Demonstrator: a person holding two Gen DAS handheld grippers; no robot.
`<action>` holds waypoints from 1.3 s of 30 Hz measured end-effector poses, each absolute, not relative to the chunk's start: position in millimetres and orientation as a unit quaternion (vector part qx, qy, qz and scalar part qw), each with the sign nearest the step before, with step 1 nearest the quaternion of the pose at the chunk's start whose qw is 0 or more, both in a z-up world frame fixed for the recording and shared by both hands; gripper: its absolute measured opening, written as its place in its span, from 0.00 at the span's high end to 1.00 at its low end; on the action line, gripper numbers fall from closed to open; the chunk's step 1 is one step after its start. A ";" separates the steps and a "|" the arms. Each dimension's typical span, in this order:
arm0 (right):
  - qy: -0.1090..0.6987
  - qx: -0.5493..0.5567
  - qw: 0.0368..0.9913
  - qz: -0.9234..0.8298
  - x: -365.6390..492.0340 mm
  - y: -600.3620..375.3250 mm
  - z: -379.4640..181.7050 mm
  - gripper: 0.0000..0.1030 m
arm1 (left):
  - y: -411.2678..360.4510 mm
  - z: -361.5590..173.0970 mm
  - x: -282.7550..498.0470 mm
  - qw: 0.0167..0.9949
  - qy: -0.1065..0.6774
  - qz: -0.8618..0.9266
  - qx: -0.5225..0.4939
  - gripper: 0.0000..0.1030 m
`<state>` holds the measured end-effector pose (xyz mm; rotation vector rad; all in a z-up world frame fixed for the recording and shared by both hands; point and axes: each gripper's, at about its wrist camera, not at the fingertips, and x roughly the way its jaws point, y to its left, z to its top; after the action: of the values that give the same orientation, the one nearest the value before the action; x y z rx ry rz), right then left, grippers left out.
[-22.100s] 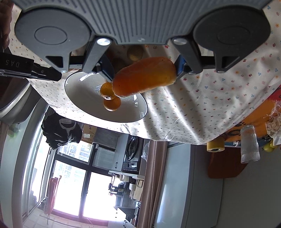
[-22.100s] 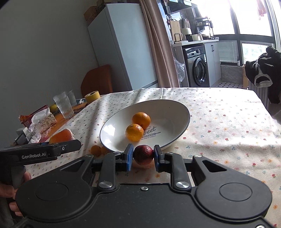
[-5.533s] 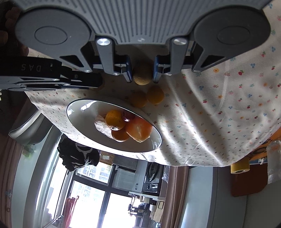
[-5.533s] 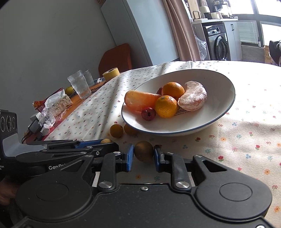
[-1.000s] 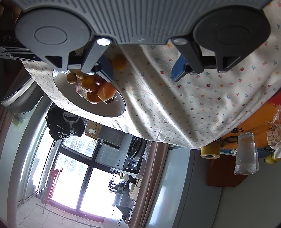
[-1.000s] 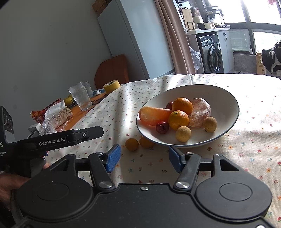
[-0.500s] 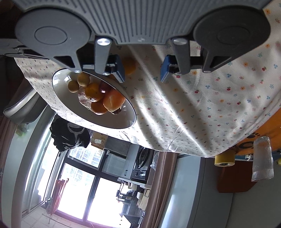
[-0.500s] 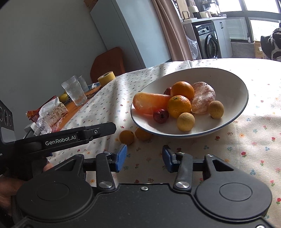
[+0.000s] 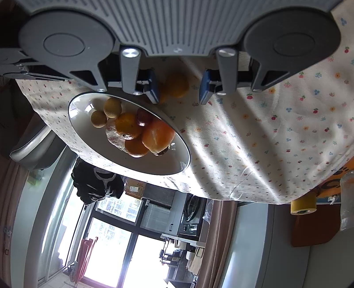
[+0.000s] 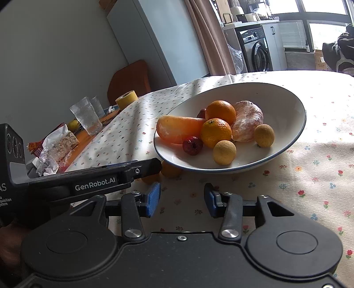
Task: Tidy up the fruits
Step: 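Move both grippers to the remaining kumquats on the cloth and close them, then close the left gripper on a kumquat while the right gripper closes on another kumquat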
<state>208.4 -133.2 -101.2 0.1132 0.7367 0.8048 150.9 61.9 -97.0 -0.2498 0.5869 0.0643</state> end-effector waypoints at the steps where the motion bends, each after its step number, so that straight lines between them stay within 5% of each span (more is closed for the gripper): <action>1: 0.350 0.053 0.854 0.382 208.2 -132.7 -101.1 0.57 | 62.6 -98.3 149.8 0.950 0.285 0.030 -0.124 0.64; 4: 0.349 0.049 0.855 0.380 208.0 -130.2 -101.0 0.57 | 66.0 -99.9 148.8 0.949 0.286 0.023 -0.133 0.65; 7: 0.349 0.047 0.856 0.378 208.7 -126.6 -100.6 0.57 | 66.9 -103.1 149.3 0.946 0.296 0.017 -0.132 0.79; 39: 0.341 0.029 0.887 0.309 203.8 -64.7 -100.4 0.59 | 114.9 -86.0 103.1 0.951 0.254 0.059 -0.166 0.79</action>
<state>203.8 -64.7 -100.4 0.0606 0.7090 0.6420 103.1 114.9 -86.0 -0.3373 0.5163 0.1201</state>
